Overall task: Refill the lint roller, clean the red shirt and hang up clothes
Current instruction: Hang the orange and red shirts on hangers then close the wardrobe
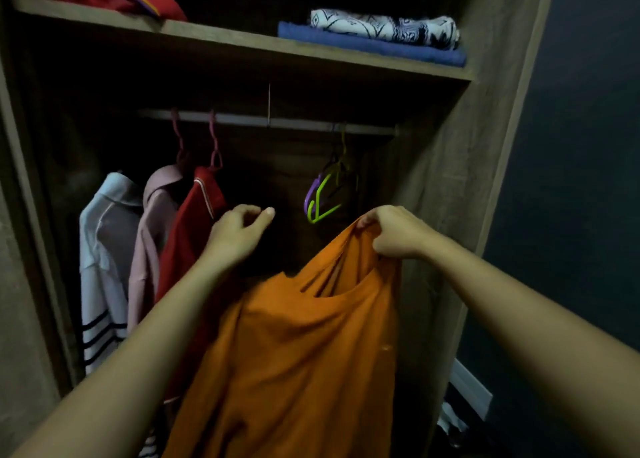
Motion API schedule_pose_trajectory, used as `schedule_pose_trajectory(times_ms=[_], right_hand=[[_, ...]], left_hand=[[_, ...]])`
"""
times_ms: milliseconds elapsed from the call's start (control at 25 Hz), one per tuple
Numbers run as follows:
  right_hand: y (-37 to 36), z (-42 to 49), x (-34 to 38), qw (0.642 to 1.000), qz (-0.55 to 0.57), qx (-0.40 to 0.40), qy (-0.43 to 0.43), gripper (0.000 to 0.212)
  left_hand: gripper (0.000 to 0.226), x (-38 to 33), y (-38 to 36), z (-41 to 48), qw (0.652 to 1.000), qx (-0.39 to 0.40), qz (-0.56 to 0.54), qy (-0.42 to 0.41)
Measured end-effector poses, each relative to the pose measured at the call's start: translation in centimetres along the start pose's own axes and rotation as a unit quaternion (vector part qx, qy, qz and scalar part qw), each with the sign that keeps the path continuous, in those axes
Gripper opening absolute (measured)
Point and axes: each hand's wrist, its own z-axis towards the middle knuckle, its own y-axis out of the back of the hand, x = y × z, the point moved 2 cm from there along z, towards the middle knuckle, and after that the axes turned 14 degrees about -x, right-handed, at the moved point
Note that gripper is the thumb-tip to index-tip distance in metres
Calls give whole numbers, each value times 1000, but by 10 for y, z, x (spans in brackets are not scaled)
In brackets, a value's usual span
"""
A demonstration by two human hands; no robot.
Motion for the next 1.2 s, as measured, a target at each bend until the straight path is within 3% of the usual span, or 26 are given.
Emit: schedule_pose_trajectory(times_ms=[120,360,560,680,800,1000,1200], right_hand=[[9,8,13,999,-42,7,13,55],[16,13,14,993,-111,2,35,56],[30,17,-5,996,-83,-15,17,64],[31,13,-17,998,-68,-11,9,65],[30,9,-21,998,-59,-6,19,64],[34,5,-18,998,-58,-4,39,64],[35,5,-13,995,-78,-18,58,64]], left_hand=[[45,-29,-52,55,995,69,-62,29],[67,-36,-143,125,978,171,-66,102],[56,-55,-155,126,990,127,-20,59],[71,-64,-163,119,982,178,-15,67],[70,-67,-171,118,984,161,-18,80],[45,-78,-168,110,992,99,71,19],[34,-94,-149,124,981,104,158,-48]])
